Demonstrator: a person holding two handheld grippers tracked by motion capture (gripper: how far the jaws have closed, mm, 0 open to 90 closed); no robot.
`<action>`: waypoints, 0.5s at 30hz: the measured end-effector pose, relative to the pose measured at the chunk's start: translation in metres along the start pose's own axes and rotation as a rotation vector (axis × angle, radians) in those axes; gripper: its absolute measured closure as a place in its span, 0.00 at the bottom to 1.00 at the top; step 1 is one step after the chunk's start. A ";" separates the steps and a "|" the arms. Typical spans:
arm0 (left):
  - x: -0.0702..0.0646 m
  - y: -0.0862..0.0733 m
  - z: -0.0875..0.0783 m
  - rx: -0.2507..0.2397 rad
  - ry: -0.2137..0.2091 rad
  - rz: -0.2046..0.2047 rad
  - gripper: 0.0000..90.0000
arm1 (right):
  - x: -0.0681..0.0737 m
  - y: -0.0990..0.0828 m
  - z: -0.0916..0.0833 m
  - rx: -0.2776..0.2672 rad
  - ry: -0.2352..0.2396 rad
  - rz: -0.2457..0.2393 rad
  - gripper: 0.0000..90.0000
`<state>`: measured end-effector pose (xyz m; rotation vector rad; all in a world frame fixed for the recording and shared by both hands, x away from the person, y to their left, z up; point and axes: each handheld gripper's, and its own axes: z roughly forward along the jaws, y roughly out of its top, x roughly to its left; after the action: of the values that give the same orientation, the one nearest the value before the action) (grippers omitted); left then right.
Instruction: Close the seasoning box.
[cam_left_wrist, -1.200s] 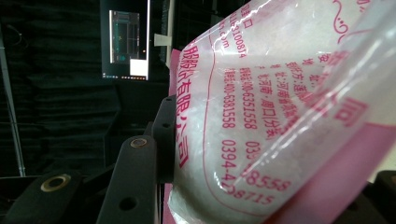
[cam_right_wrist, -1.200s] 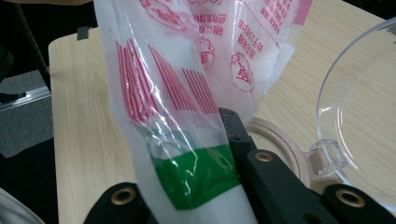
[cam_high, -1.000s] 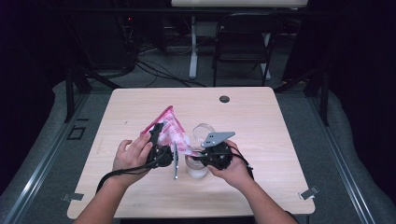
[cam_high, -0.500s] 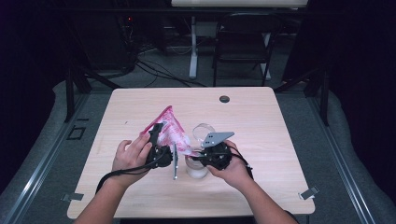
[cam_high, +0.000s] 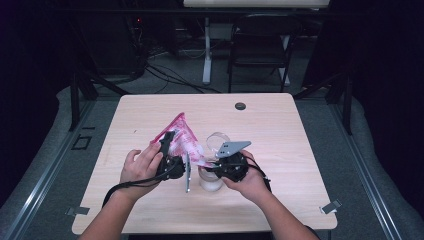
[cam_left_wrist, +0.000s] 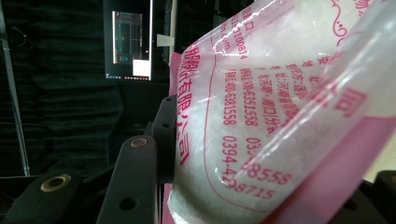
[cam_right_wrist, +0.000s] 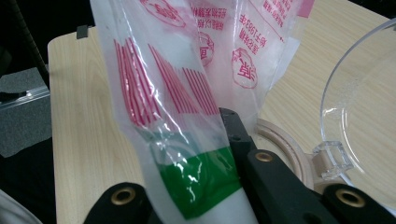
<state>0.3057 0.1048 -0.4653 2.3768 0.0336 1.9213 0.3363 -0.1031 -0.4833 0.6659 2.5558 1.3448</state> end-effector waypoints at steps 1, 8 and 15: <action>0.001 0.000 0.000 -0.001 0.003 0.006 0.69 | 0.000 0.000 0.000 -0.001 -0.002 0.001 0.98; 0.001 0.001 0.000 -0.004 0.006 0.007 0.69 | 0.000 0.000 0.000 -0.005 -0.003 0.000 0.98; 0.002 0.001 -0.001 -0.002 0.010 0.009 0.69 | 0.000 0.000 0.000 -0.005 -0.002 0.002 0.98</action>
<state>0.3055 0.1037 -0.4631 2.3704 0.0215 1.9356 0.3364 -0.1035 -0.4832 0.6689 2.5502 1.3501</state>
